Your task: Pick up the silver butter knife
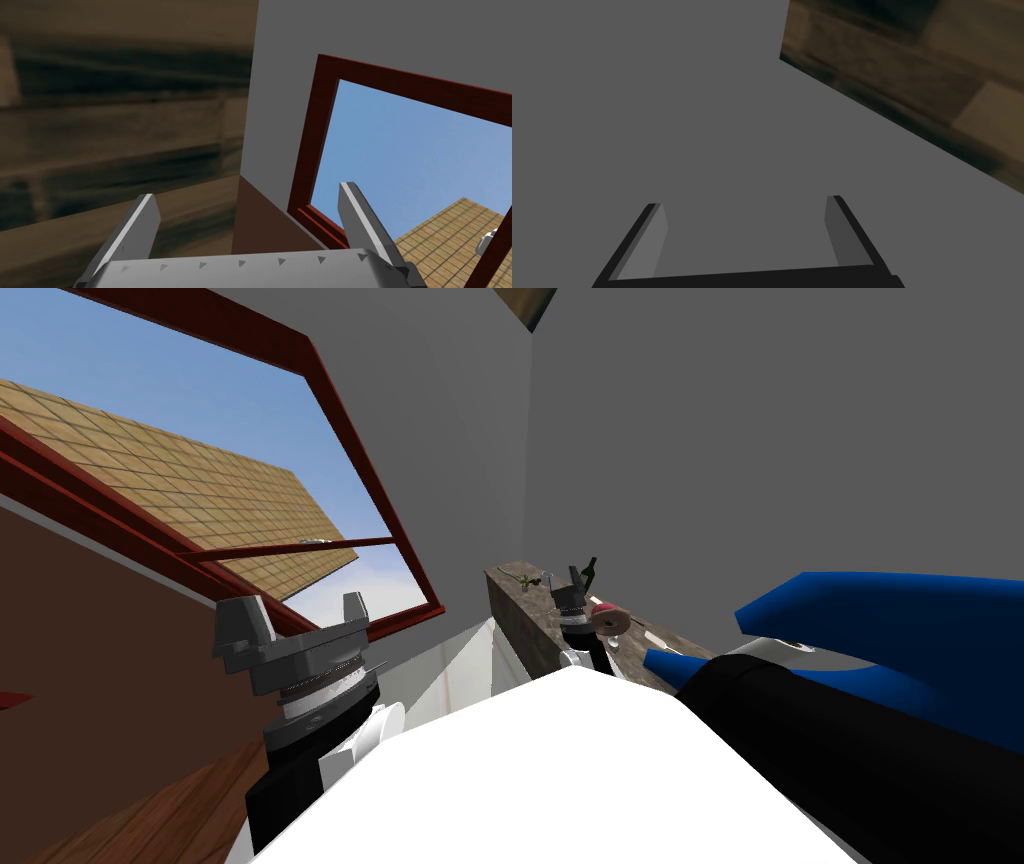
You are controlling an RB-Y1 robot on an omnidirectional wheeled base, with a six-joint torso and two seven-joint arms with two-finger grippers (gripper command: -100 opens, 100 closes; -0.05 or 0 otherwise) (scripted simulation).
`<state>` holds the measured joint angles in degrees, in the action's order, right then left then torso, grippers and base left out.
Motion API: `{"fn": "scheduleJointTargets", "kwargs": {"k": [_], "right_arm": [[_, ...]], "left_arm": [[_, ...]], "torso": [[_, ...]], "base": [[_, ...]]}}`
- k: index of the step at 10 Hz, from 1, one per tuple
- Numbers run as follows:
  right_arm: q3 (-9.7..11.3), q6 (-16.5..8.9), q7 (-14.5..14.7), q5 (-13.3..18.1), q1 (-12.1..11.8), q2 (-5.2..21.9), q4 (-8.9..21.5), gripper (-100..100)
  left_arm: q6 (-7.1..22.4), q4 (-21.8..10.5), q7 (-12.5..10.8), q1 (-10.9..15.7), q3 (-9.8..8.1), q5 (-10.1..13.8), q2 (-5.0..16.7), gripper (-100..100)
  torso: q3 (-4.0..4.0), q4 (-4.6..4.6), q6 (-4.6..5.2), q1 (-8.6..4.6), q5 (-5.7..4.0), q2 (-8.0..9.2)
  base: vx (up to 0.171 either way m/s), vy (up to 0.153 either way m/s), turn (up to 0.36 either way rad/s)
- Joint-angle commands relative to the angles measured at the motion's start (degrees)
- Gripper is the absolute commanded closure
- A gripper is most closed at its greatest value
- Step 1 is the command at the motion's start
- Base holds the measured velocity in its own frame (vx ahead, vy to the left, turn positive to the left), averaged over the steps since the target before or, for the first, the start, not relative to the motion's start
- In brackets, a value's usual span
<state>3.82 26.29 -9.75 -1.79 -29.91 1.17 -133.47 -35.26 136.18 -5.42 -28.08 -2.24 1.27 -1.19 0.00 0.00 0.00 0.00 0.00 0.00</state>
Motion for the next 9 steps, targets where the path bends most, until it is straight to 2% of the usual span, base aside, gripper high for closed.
{"fn": "scheduleJointTargets", "kwargs": {"k": [1,3,6,7,9], "right_arm": [[-0.13,-0.91,0.31,-0.2,0.4,1.69,0.42,-100],[-0.5,-3.01,1.03,-0.65,1.37,4.36,1.33,-100],[-1.52,-7.49,2.72,-1.78,3.72,9.06,3.31,-100],[-1.52,-8.02,2.72,-1.78,3.72,9.06,3.31,-100],[-2.45,-11.75,4.14,-2.8,5.73,12.54,4.91,-100]], "left_arm": [[0.0,0.0,0.0,0.0,0.0,0.0,0.0,0],[0.0,0.0,0.0,0.0,0.0,0.0,0.0,0],[0.0,0.0,0.0,0.0,0.01,0.0,-0.01,0],[0.0,0.0,0.0,0.0,0.01,0.0,-0.01,0],[0.0,0.0,0.0,0.0,0.0,0.0,0.0,0]], "torso": [[0.0,0.0,0.0,0.0,0.0,0.0],[0.0,0.0,0.0,0.1,0.02,0.0],[0.03,0.01,0.0,0.26,0.06,0.05],[0.04,0.01,0.0,0.3,0.07,0.06],[0.03,0.01,0.0,0.19,0.04,0.05]], "base": [[-0.001,0.015,-0.014],[-0.004,0.042,-0.022],[-0.017,0.075,-0.028],[-0.014,0.058,-0.013],[-0.026,0.066,-0.022]]}}
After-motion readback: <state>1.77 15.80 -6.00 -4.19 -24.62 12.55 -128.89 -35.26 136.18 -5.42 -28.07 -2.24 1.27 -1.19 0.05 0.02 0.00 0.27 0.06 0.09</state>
